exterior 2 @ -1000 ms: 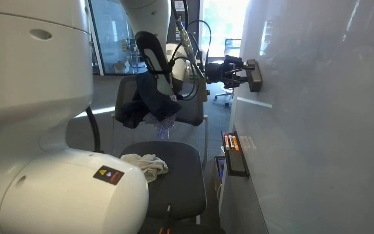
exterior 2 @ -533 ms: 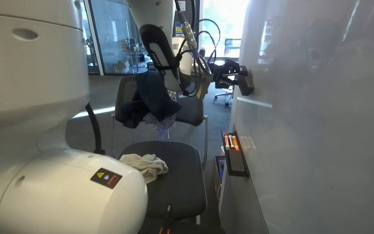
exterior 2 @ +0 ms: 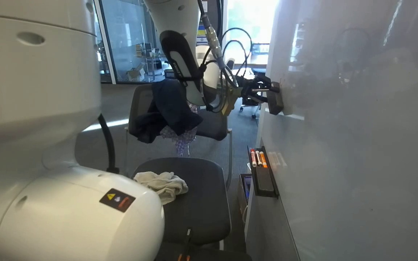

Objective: Use the duster to wipe the white board

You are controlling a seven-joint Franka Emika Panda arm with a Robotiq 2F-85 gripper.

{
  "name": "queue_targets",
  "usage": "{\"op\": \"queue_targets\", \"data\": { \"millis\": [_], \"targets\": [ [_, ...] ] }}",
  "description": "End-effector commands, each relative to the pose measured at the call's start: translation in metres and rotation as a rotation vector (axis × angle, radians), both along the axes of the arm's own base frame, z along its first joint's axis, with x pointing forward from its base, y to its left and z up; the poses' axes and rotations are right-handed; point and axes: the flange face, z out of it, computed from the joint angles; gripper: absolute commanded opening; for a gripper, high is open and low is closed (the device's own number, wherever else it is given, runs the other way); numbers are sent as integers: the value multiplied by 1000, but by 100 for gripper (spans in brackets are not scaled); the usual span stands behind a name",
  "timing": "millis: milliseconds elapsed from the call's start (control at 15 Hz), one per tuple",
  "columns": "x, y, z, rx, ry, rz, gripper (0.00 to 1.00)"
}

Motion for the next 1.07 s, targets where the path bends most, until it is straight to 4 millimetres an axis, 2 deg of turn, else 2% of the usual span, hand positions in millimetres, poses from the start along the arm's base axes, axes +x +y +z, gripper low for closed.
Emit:
{"op": "queue_targets", "data": {
  "millis": [0, 67, 333, 467, 600, 667, 1000],
  "targets": [
    [-25, -15, 28, -22, -31, -87, 31],
    [-24, -20, 30, -20, -35, -94, 31],
    [-25, -17, 38, -33, -56, -97, 31],
    [-28, -4, 29, 51, 42, 68, 31],
    [-30, 1, 28, 108, 50, 158, 31],
    [-46, 21, 28, 134, 60, 207, 31],
    [-92, 62, 35, 281, 135, 430, 31]
  ]
}}
